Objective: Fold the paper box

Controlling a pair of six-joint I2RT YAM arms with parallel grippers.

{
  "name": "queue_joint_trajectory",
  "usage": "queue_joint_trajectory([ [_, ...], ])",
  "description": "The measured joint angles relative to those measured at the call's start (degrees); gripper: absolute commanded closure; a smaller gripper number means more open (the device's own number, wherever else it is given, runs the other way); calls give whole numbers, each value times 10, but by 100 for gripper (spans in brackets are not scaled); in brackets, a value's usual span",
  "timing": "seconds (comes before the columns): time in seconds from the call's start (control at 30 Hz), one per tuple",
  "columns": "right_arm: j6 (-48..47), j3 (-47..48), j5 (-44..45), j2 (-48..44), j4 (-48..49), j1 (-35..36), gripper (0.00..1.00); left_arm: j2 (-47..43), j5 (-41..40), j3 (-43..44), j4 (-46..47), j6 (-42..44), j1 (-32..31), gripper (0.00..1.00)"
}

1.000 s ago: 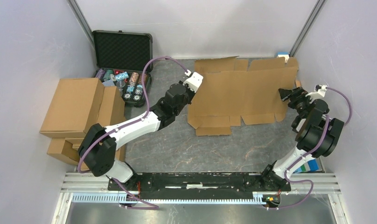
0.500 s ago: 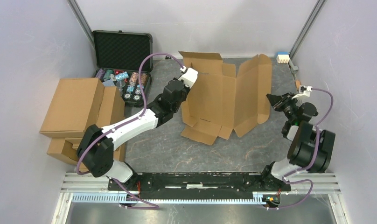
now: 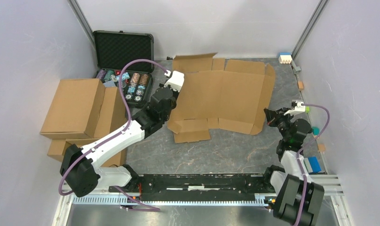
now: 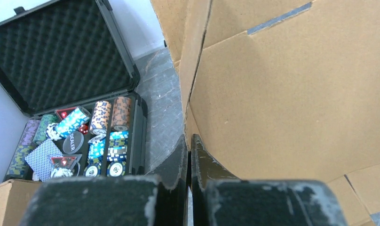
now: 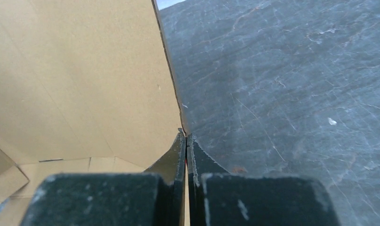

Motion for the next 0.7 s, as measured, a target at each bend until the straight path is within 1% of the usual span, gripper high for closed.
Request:
queue_joint_trajectory([
  [0.17, -57, 0, 17, -98, -133, 3, 100, -7, 0, -25, -6, -7, 0, 94],
  [0.27, -77, 1, 16, -159, -202, 3, 100, -13, 3, -33, -17, -16, 0, 96],
  [0.4, -82, 15, -2, -199, -264, 4, 100, -13, 4, -33, -22, -39, 0, 98],
  [0.53, -65, 25, -9, -224, -289, 10, 100, -13, 7, -35, -14, -60, 0, 98],
  [0.7, -6, 49, -10, -238, -290, 11, 100, -22, 16, -77, 41, -69, 2, 98],
])
